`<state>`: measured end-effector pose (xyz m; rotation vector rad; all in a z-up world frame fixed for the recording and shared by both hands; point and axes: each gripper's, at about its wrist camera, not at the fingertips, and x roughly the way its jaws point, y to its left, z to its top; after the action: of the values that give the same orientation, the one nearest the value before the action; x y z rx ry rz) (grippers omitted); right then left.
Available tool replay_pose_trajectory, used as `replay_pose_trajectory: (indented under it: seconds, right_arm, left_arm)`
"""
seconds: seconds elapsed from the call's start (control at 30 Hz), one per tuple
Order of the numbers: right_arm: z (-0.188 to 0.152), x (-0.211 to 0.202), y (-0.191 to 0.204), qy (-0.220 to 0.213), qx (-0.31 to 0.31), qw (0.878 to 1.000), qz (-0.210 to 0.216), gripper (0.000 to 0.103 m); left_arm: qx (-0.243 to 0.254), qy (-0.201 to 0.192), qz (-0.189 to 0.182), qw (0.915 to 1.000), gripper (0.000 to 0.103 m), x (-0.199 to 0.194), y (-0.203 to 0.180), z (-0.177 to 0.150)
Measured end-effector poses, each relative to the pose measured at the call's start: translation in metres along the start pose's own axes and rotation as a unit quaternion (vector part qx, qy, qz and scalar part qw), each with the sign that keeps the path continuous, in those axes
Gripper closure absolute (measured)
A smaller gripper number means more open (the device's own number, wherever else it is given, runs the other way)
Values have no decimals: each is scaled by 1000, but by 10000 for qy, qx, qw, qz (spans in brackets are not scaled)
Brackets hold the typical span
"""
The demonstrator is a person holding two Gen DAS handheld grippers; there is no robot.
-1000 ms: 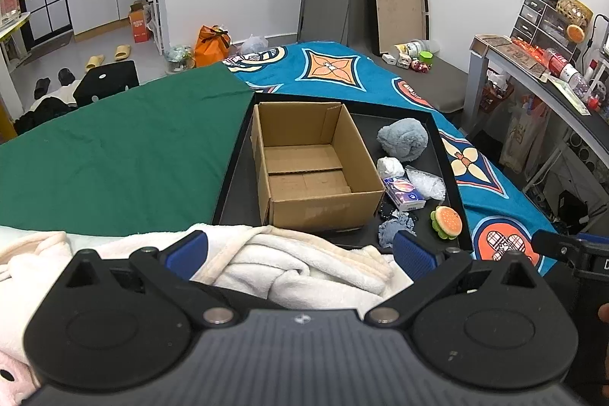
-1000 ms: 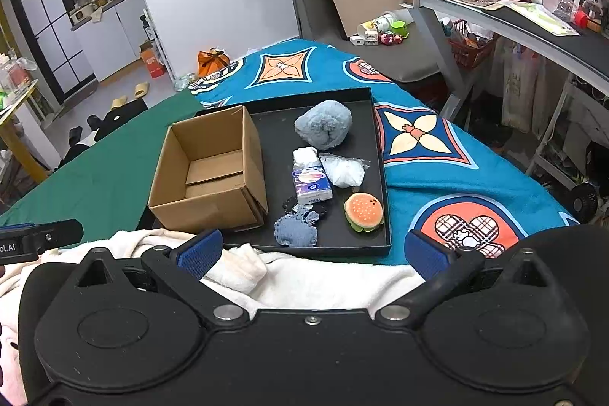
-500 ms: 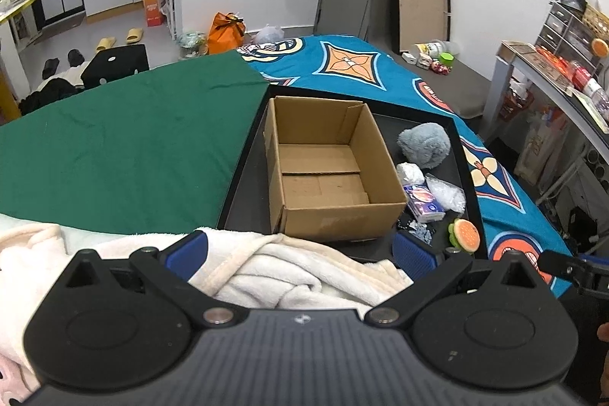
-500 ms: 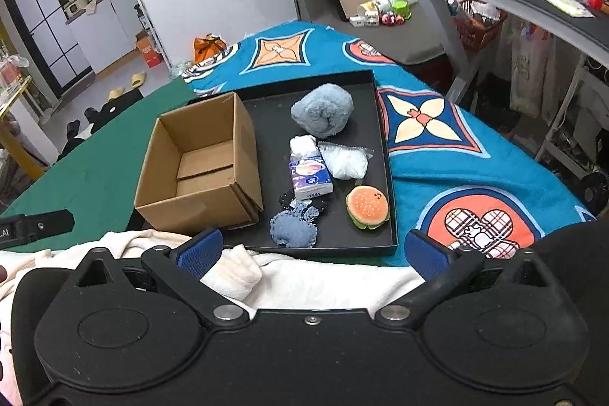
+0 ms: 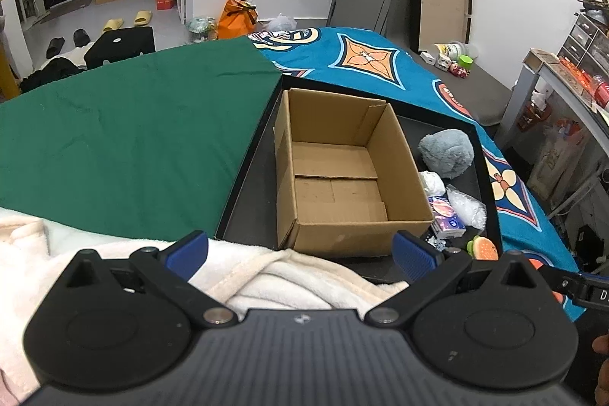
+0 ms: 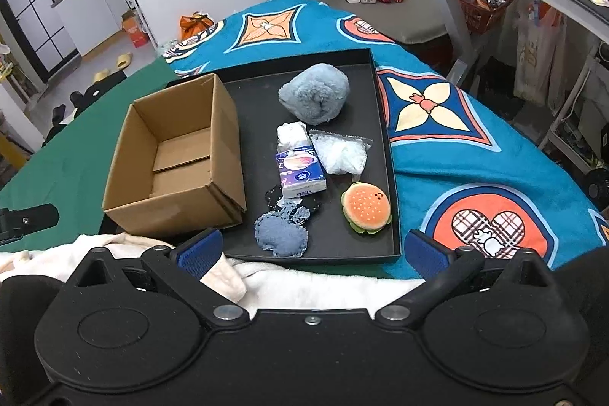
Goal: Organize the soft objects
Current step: 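Reach the right gripper to the denim plush and grasp it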
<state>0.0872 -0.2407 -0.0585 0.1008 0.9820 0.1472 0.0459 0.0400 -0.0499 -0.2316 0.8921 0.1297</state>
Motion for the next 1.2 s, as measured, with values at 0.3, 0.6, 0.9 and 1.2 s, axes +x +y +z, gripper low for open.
replay_pose_trajectory:
  seconds: [0.3, 0.6, 0.9, 1.2]
  right_arm:
    - [5, 28, 0, 268, 17, 9996, -51, 0]
    - [11, 55, -2, 485, 56, 9988, -4, 0]
    - [14, 83, -2, 713, 49, 9974, -13, 0]
    - [16, 111, 2, 854, 71, 9963, -26, 0]
  left_arm:
    - [-50, 85, -16, 9999, 3, 25, 4, 5]
    - [-45, 152, -33, 9999, 10, 51, 4, 11]
    - [-57, 351, -65, 9993, 27, 79, 7, 16]
    - [-63, 544, -81, 9985, 38, 106, 12, 22]
